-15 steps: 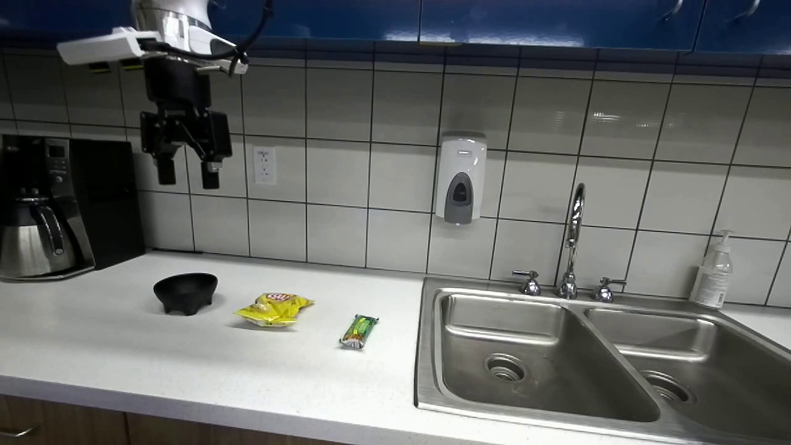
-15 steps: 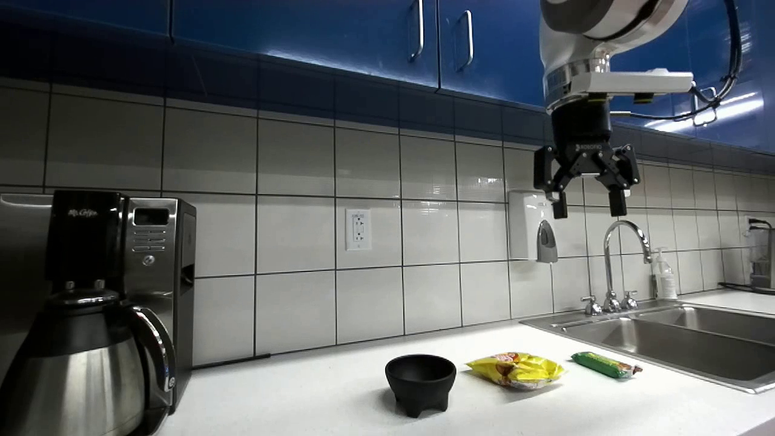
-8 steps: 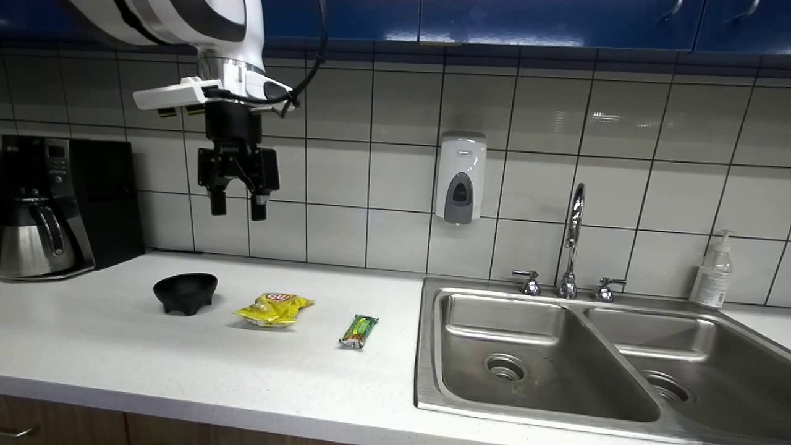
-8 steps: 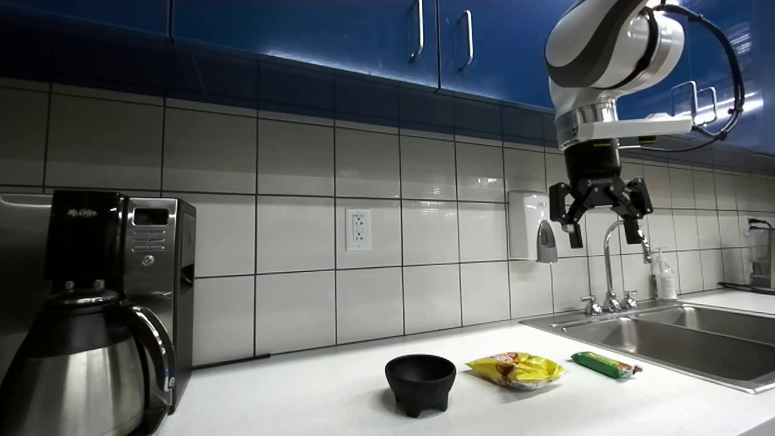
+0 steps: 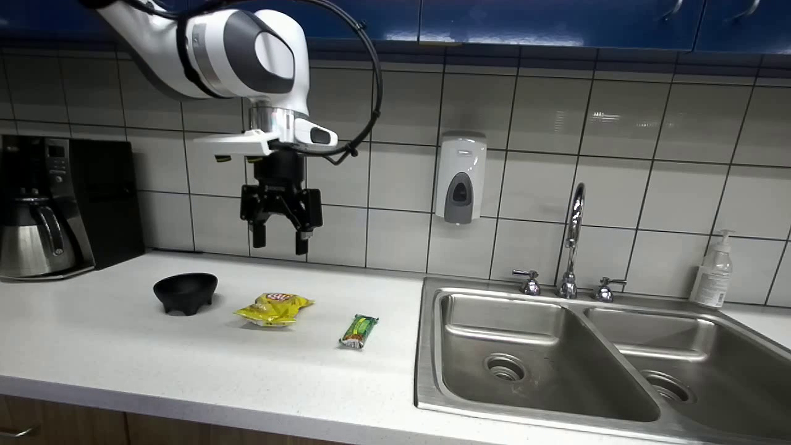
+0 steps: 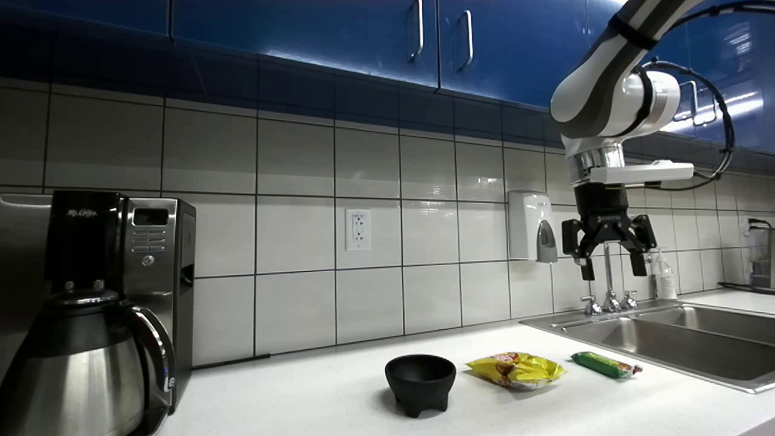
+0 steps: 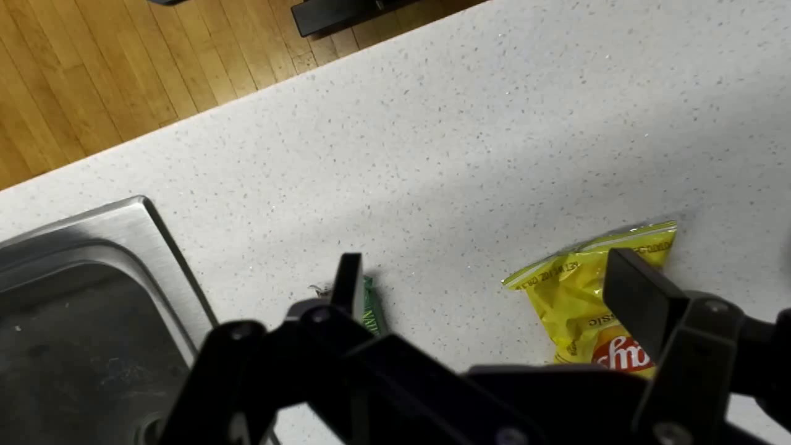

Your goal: Put the green packet in the bowl

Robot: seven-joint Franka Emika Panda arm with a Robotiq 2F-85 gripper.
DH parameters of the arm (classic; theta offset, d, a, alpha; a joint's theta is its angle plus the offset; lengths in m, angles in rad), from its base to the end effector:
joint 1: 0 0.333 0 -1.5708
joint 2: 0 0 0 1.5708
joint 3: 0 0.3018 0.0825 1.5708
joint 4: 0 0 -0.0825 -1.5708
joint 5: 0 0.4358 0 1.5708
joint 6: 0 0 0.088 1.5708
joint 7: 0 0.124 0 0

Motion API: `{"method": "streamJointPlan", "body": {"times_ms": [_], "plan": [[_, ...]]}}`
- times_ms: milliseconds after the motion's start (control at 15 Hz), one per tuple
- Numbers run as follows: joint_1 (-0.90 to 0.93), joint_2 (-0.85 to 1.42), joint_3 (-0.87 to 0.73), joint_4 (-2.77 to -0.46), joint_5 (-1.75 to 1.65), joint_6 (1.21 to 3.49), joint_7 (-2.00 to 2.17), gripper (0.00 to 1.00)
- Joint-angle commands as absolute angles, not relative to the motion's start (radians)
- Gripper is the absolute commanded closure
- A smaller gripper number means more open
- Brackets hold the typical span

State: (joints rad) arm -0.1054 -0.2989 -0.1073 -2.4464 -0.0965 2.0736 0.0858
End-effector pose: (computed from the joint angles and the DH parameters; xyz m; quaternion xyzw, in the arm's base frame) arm 0.4673 -0.1056 0.3464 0.9916 -0.1210 -0.0388 0.0233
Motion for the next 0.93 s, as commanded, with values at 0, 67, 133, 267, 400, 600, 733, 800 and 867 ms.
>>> {"method": "streamJointPlan", "body": {"times_ms": [0, 67, 133, 267, 400, 600, 733, 800, 867], "plan": [[-0.126, -0.164, -0.135, -2.369, -0.127, 2.132, -0.012, 0.0], [-0.127, -0.135, -0.143, -2.352, -0.127, 2.146, -0.039, 0.0], [-0.129, -0.102, -0.15, -2.333, -0.13, 2.16, -0.063, 0.0], [-0.132, -0.033, -0.164, -2.283, -0.117, 2.173, -0.112, 0.0], [-0.137, 0.032, -0.173, -2.232, -0.108, 2.185, -0.148, 0.0], [-0.146, 0.13, -0.176, -2.151, -0.099, 2.203, -0.179, 0.0], [-0.154, 0.189, -0.173, -2.1, -0.093, 2.207, -0.195, 0.0], [-0.158, 0.217, -0.171, -2.075, -0.087, 2.204, -0.198, 0.0], [-0.162, 0.245, -0.168, -2.053, -0.082, 2.204, -0.203, 0.0]]}}
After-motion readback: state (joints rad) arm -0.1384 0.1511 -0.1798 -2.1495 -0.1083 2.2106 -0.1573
